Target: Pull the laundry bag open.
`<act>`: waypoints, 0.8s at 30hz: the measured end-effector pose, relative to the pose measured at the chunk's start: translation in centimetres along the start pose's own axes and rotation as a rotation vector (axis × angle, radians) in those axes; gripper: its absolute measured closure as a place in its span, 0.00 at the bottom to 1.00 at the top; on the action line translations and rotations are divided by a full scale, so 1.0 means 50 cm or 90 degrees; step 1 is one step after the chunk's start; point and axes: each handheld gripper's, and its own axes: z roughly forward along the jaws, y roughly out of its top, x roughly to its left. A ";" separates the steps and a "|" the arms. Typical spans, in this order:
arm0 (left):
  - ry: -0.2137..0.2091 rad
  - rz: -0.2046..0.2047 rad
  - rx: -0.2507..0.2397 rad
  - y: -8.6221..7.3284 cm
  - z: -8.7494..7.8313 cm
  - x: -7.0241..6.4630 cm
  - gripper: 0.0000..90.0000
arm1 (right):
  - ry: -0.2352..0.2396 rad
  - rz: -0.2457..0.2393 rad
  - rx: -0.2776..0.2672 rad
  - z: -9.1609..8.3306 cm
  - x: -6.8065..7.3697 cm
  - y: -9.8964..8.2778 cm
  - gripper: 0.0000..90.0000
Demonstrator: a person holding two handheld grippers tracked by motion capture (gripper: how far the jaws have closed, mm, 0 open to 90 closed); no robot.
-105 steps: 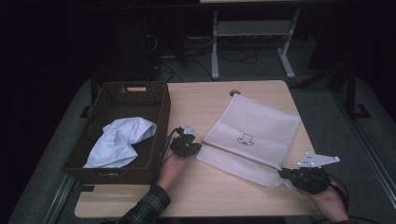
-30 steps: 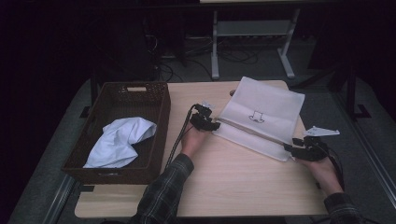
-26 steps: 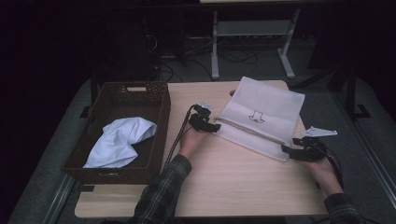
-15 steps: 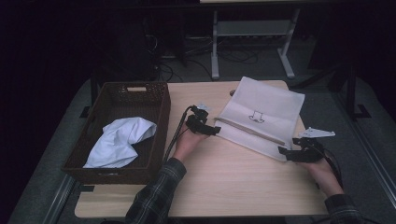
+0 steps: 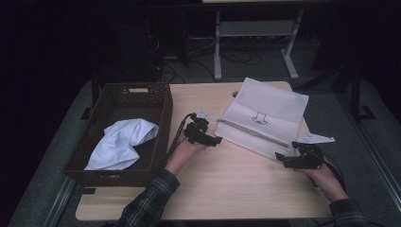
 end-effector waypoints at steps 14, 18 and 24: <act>-0.039 0.011 -0.012 -0.045 -0.048 -0.050 0.21 | 0.015 -0.004 -0.016 0.001 0.041 0.005 0.15; -0.042 0.010 -0.020 -0.062 -0.061 -0.058 0.21 | 0.017 -0.009 -0.018 0.002 0.054 0.007 0.15; -0.031 0.017 -0.034 -0.093 -0.082 -0.071 0.20 | 0.032 -0.024 -0.024 -0.001 0.075 0.011 0.15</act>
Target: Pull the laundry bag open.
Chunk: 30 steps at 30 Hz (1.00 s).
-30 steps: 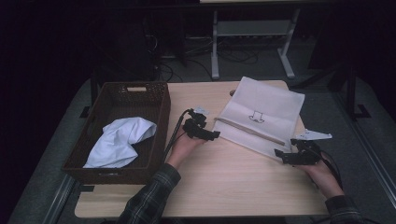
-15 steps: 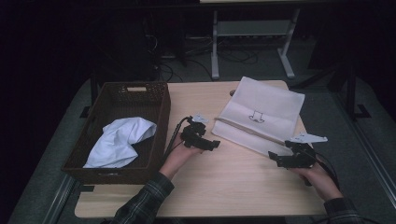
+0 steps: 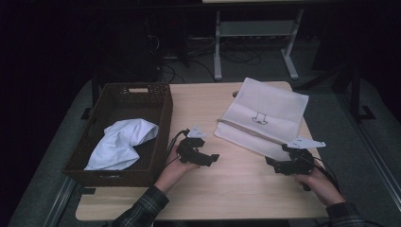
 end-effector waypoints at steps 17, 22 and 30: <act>0.040 -0.006 -0.026 -0.059 -0.058 -0.015 0.20 | 0.046 -0.041 0.014 0.019 0.074 0.007 0.15; 0.044 0.010 -0.016 -0.076 -0.070 -0.023 0.20 | 0.062 -0.050 0.022 0.026 0.095 0.003 0.15; 0.024 0.021 -0.006 -0.092 -0.089 -0.037 0.20 | 0.100 -0.080 0.036 0.035 0.123 -0.004 0.15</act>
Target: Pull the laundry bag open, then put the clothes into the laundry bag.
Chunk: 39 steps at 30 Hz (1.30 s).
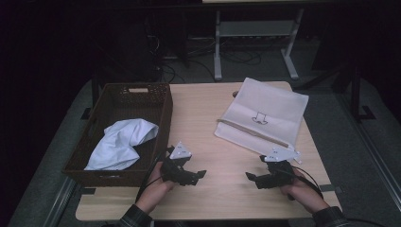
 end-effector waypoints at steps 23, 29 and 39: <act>-0.025 -0.012 -0.025 0.034 -0.036 -0.002 0.20 | 0.032 -0.032 -0.003 0.012 0.021 -0.001 0.15; -0.009 -0.010 -0.036 0.052 -0.049 0.001 0.20 | 0.030 -0.030 -0.005 0.012 0.022 0.003 0.15; -0.011 0.002 -0.024 0.081 -0.065 0.007 0.17 | 0.032 -0.035 -0.009 0.012 0.022 0.005 0.15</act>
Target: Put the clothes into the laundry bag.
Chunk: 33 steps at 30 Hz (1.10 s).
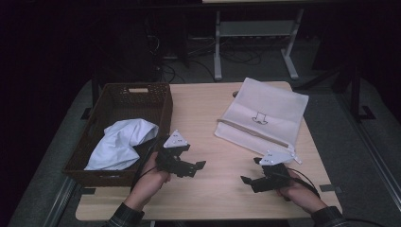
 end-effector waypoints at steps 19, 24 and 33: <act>0.012 0.001 0.015 0.042 -0.041 0.054 0.17 | -0.007 0.001 0.001 -0.003 -0.003 -0.002 0.15; 0.021 0.009 0.023 0.052 -0.054 0.065 0.17 | -0.006 0.002 0.001 -0.003 -0.003 -0.003 0.15; 0.041 0.013 0.024 0.062 -0.084 0.091 0.17 | -0.004 0.005 0.004 -0.003 -0.004 -0.005 0.15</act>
